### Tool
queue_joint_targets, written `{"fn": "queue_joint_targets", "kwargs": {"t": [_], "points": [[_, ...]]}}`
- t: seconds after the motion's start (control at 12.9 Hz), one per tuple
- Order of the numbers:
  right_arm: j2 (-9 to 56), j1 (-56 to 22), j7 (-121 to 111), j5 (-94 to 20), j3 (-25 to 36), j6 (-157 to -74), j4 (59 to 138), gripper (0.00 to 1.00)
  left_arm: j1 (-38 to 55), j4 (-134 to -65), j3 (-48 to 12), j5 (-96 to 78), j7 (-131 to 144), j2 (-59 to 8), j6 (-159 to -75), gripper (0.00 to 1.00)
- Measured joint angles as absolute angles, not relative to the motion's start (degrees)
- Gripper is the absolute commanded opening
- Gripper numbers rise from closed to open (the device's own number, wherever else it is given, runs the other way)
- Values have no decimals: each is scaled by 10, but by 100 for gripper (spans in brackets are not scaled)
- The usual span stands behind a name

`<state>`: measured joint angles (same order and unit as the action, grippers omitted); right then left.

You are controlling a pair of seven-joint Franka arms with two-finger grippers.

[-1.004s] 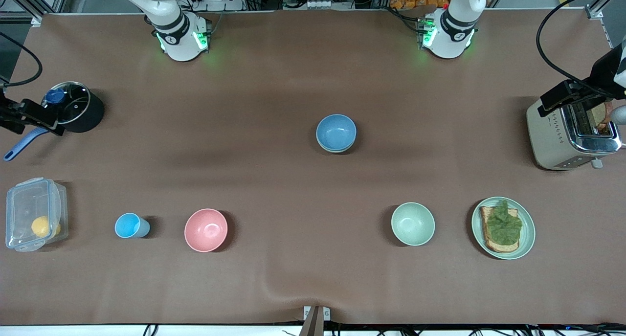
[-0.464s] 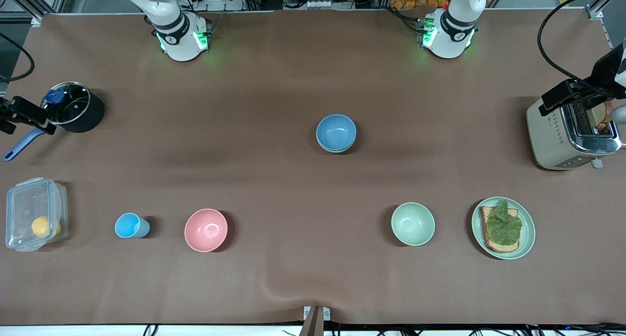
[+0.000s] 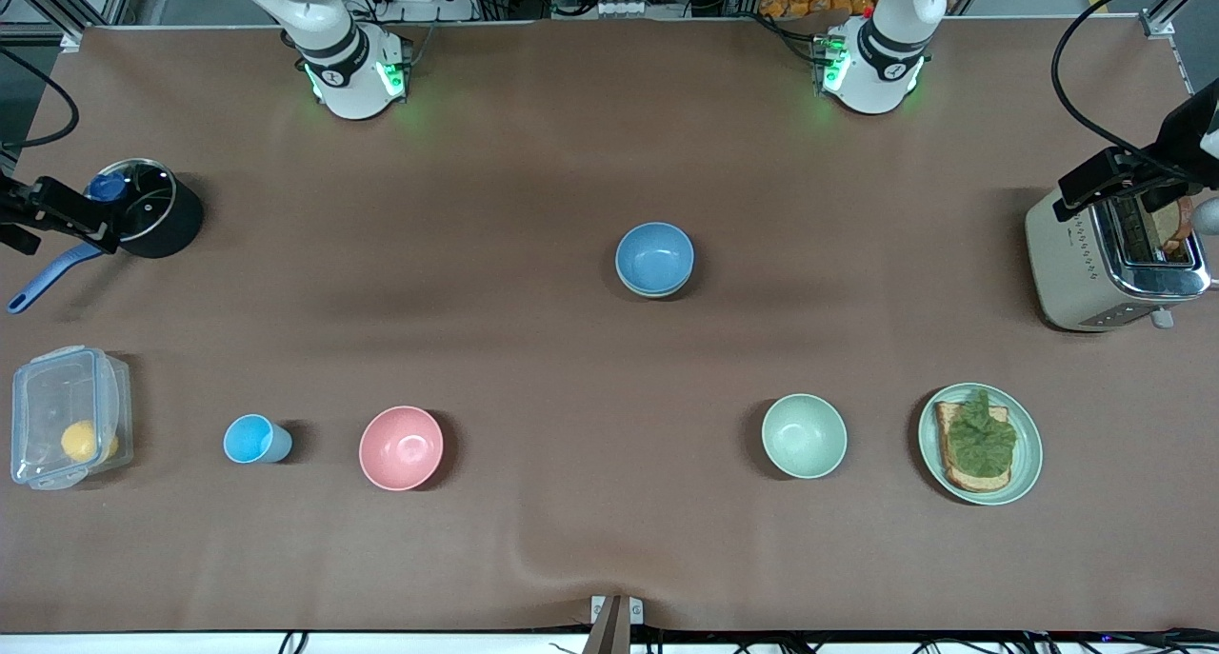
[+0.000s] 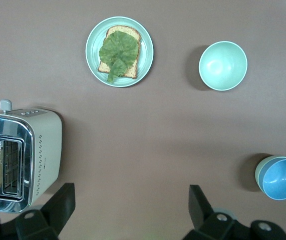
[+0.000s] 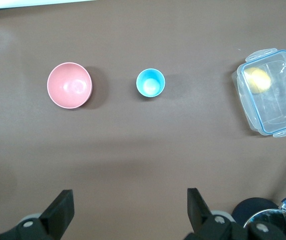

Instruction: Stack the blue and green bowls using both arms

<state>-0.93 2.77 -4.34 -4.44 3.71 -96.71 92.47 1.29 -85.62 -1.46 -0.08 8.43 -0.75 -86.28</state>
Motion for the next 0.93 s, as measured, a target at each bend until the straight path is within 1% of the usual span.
{"fn": "queue_joint_targets", "kwargs": {"t": [0.93], "points": [[-9, 25, -43, -44, 33, -978, 933, 100, 18, -856, -29, -1, 90, -7, -862, 100]]}}
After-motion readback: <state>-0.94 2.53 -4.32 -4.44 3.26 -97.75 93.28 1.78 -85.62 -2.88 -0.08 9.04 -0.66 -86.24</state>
